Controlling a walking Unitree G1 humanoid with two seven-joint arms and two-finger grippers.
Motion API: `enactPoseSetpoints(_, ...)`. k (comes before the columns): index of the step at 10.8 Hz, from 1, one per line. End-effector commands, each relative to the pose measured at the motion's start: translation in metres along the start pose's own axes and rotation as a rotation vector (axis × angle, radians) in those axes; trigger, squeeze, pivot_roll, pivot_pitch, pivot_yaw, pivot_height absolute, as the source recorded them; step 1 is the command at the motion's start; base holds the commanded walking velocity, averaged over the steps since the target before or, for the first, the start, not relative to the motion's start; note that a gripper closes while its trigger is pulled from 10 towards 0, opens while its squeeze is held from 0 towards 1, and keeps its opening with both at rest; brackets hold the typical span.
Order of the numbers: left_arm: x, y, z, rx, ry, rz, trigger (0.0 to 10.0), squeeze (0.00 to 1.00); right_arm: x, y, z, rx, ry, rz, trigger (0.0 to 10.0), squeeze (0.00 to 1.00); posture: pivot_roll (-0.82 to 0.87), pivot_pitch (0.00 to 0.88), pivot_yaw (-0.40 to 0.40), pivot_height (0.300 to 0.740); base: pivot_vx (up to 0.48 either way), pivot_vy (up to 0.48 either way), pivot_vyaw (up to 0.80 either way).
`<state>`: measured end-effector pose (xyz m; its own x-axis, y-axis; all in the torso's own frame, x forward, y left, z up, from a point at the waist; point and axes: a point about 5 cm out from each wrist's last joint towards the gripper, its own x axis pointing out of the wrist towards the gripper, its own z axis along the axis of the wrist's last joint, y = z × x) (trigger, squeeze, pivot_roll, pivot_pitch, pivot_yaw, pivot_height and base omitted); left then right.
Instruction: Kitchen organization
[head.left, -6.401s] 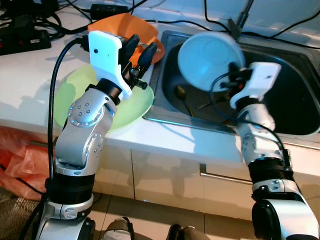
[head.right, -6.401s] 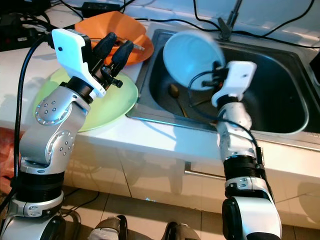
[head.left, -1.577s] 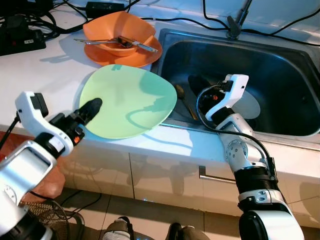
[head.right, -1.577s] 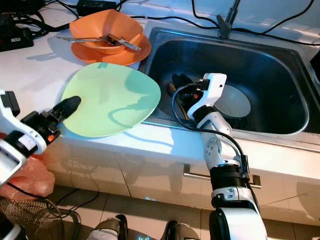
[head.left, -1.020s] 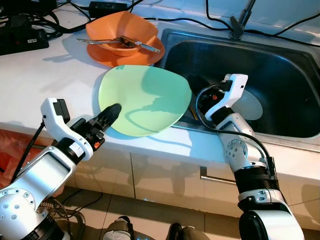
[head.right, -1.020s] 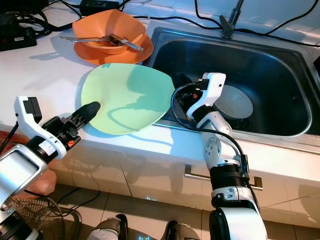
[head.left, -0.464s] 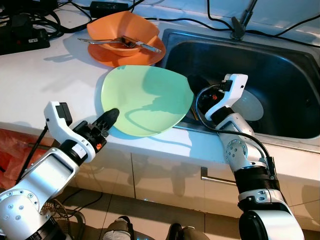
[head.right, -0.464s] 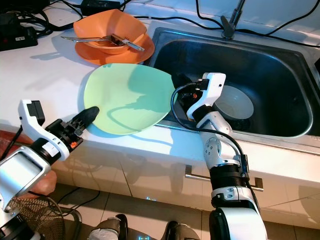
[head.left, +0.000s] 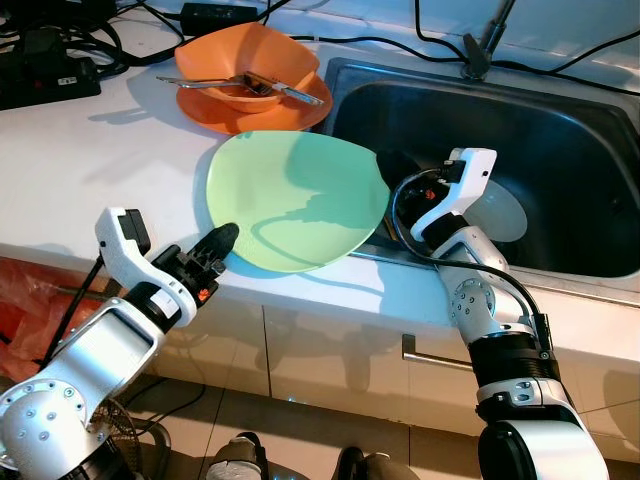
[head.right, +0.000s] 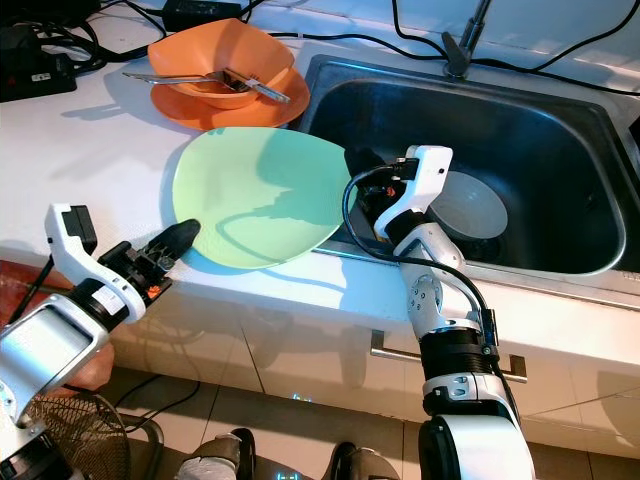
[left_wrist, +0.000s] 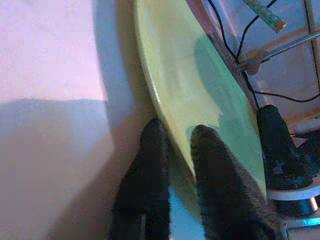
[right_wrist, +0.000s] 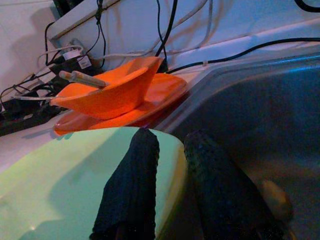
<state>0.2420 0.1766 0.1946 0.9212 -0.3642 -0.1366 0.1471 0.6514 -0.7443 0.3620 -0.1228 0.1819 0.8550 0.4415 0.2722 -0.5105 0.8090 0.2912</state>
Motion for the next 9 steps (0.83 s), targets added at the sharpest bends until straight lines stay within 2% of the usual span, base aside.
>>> enactPoseSetpoints(1,0.0030,0.0115,-0.0148,-0.021,0.084,0.079,0.0,0.00,-0.0002,-0.0045,0.0036,-0.008,-0.001,-0.020,10.0,0.00,0.17,0.185,-0.075,0.740,0.000,0.000,0.00)
enactPoseSetpoints(9,0.0070,0.0105,-0.0172,-0.031,0.069,0.075,0.0,0.00,0.0004,-0.0091,0.0060,0.002,-0.009,-0.050,10.0,0.00,0.16,0.185,-0.082,0.740,0.000,0.000,0.00)
